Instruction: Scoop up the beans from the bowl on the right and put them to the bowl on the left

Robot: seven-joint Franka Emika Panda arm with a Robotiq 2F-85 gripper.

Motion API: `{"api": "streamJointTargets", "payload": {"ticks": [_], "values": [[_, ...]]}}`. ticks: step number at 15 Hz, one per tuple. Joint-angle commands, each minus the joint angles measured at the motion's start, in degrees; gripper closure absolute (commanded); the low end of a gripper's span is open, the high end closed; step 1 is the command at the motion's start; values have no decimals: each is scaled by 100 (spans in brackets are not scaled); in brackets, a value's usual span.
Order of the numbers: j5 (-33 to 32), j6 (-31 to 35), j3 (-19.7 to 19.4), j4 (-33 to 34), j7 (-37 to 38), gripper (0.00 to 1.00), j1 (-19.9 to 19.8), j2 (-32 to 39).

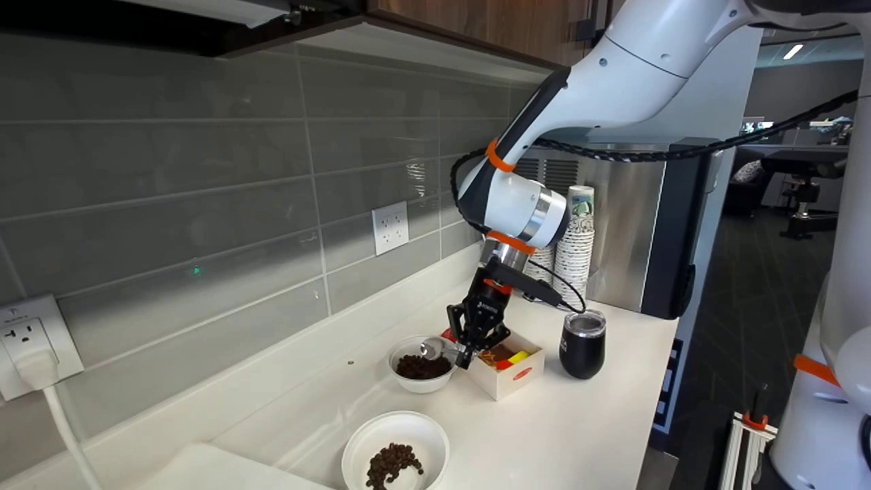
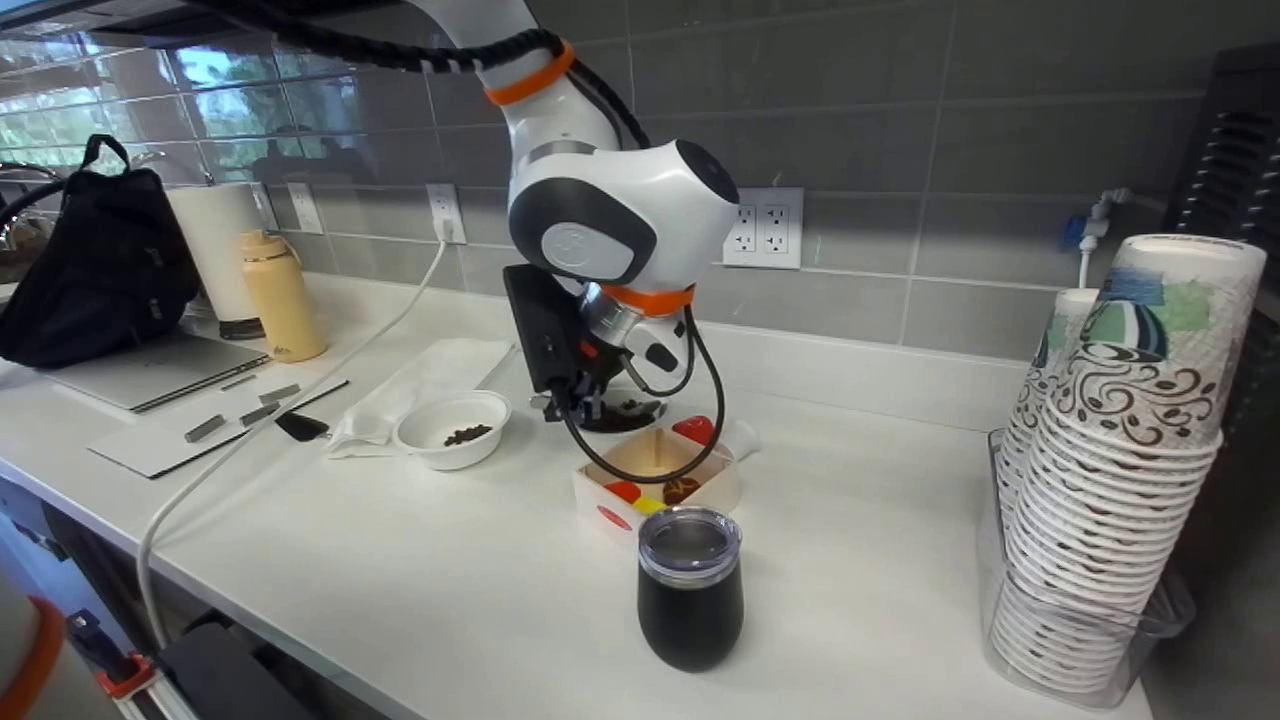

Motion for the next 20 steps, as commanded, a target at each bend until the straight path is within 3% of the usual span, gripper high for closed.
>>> {"api": "streamJointTargets", "payload": {"ticks": [1,11,20], "values": [[-592,-220,39,324,395,99,-12,246],[-2032,-144,166,578,1392,99,63,279],[-2283,-216,369,748,1483,99,111,527]]}}
